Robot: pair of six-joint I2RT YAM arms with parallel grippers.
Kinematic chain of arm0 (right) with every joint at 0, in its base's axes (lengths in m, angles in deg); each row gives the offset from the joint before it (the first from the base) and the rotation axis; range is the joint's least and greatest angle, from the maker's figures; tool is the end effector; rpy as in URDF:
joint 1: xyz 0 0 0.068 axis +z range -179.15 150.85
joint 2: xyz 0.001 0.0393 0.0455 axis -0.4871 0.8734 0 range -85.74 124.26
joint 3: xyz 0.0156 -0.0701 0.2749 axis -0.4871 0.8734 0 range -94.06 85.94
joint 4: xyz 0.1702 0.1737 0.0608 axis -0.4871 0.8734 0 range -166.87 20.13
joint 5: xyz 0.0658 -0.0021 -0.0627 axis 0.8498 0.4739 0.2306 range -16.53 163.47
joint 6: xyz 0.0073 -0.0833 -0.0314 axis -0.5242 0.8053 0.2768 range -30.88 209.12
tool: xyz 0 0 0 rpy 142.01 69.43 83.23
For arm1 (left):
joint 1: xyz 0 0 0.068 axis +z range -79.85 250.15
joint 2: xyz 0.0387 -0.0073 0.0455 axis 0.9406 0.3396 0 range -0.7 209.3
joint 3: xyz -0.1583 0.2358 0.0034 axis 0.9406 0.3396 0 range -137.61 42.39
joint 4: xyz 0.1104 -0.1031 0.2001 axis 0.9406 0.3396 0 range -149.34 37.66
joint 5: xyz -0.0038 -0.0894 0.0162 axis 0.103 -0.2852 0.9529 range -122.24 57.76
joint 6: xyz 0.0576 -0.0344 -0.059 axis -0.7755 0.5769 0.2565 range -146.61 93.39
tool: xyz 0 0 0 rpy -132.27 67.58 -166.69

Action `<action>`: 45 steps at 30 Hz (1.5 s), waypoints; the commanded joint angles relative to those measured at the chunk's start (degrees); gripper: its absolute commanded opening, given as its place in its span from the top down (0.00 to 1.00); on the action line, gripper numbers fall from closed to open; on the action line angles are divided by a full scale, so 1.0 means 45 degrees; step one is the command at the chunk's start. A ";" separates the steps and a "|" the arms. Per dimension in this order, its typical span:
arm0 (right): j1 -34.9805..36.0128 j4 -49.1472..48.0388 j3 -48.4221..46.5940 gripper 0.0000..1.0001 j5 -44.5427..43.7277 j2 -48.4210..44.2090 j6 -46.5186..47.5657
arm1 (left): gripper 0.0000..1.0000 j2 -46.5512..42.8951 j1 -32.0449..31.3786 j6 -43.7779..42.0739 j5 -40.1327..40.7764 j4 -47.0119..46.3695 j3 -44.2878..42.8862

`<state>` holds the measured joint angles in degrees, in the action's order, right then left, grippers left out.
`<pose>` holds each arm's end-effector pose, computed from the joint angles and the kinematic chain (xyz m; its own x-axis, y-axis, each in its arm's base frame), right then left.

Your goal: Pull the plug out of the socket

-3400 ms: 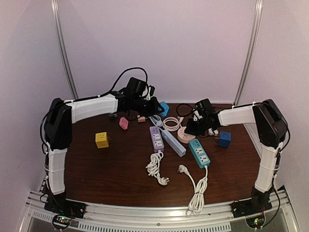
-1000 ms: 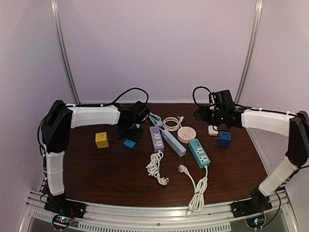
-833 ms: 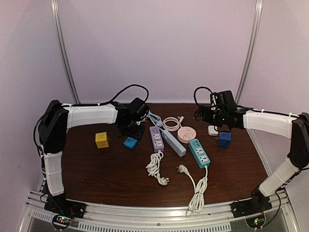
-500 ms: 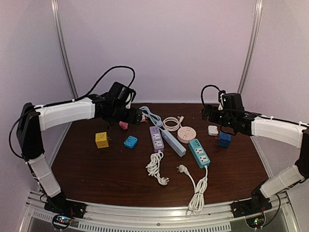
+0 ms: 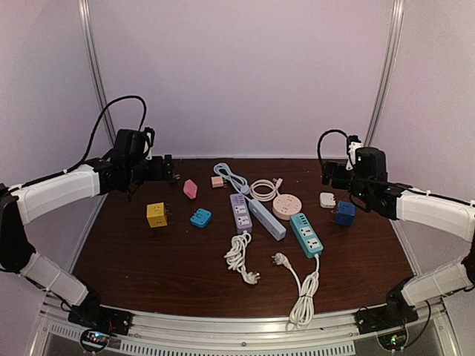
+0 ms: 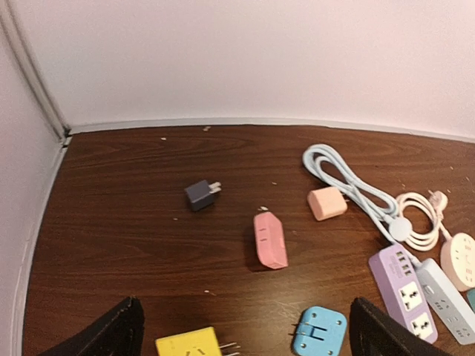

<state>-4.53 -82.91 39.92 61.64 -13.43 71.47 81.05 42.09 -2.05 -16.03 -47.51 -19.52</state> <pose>0.2928 0.1162 0.2739 -0.3705 0.1567 -0.9155 -0.1265 0.9680 0.2169 0.3181 -0.1443 0.2845 -0.5221 -0.1741 -0.8350 0.0275 0.9750 -0.2205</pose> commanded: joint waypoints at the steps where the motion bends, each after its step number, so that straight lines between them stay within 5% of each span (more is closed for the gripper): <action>1: -0.0807 -0.1609 0.1212 0.00 -0.0087 -0.0986 0.0343 | 0.02 -0.1307 0.0803 0.0670 0.2447 -0.0847 0.0936; 11: -0.3452 -0.4322 0.4219 0.00 -0.0580 -0.1754 0.0602 | 0.02 -0.2927 0.2889 -0.2773 0.1853 -0.5928 0.5157; 17: -0.3909 -0.6268 0.5569 0.00 -0.2347 -0.1727 0.1619 | 0.02 -0.1955 0.4426 -0.3357 0.1687 -0.7305 0.6212; 26: -0.4671 -0.8932 0.6639 0.00 -0.2422 -0.0114 0.1898 | 0.02 -0.0368 0.4515 -0.4797 0.2794 -1.1368 0.7758; 36: -0.5266 -1.3676 0.6872 0.00 0.0425 0.2937 0.3685 | 0.02 0.1120 0.4553 -0.5692 0.2141 -1.6900 0.9920; 38: -0.5242 -1.5086 0.7024 0.00 0.0911 0.3959 0.4198 | 0.02 0.1147 0.4554 -0.5850 0.1313 -1.6199 0.9667; 45: -0.5296 -1.4608 0.6894 0.00 0.1383 0.3812 0.4275 | 0.02 0.1940 0.4843 -0.5964 0.0560 -1.7564 1.0002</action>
<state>-27.96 -142.93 70.83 66.07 3.60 89.24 88.59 62.99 -27.60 -10.74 -119.00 24.85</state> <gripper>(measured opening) 0.997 0.976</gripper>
